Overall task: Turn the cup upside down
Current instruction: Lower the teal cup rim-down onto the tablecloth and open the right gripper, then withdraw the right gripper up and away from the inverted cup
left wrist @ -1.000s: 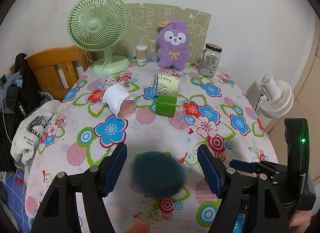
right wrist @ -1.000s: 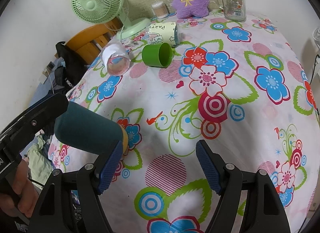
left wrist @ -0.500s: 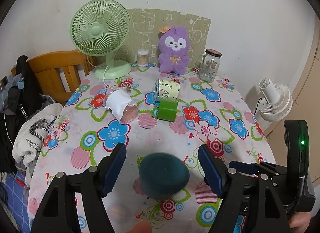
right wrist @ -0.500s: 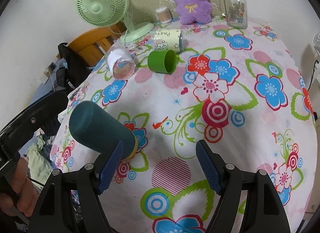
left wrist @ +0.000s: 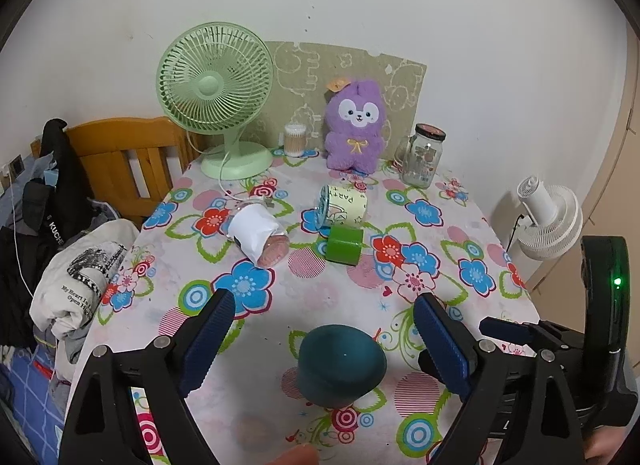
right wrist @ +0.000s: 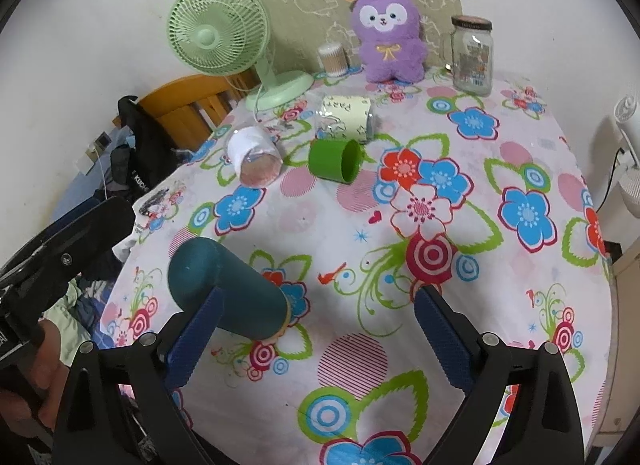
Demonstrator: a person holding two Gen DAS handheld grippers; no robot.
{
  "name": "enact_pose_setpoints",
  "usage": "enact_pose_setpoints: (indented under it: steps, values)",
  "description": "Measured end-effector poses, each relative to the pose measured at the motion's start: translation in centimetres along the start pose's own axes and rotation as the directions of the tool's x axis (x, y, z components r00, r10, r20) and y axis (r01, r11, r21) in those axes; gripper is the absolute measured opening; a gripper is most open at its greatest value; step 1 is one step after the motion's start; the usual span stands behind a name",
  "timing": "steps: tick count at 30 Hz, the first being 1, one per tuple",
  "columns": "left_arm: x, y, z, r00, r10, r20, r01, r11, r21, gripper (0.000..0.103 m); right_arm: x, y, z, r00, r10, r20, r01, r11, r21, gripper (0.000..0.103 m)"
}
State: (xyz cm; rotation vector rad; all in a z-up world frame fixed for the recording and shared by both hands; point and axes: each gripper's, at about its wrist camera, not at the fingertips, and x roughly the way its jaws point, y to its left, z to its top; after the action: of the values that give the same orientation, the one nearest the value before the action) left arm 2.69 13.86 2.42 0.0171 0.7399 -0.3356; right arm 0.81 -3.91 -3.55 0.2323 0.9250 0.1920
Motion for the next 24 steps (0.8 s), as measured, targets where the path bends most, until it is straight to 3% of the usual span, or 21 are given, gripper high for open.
enact_pose_setpoints:
  steps: [12, 24]
  values:
    - [-2.1, 2.2, 0.7, 0.998, 0.029, 0.056, -0.028, 0.999, -0.026, 0.1, -1.5, 2.6, 0.9, 0.998, -0.007, 0.06, 0.01, 0.998, -0.058, 0.101]
    - [-3.8, 2.9, 1.3, 0.994, 0.027, 0.11, -0.024, 0.999, -0.027, 0.103, -4.1, 4.7, 2.3, 0.984, -0.036, 0.177, 0.05, 0.996, -0.076, 0.103]
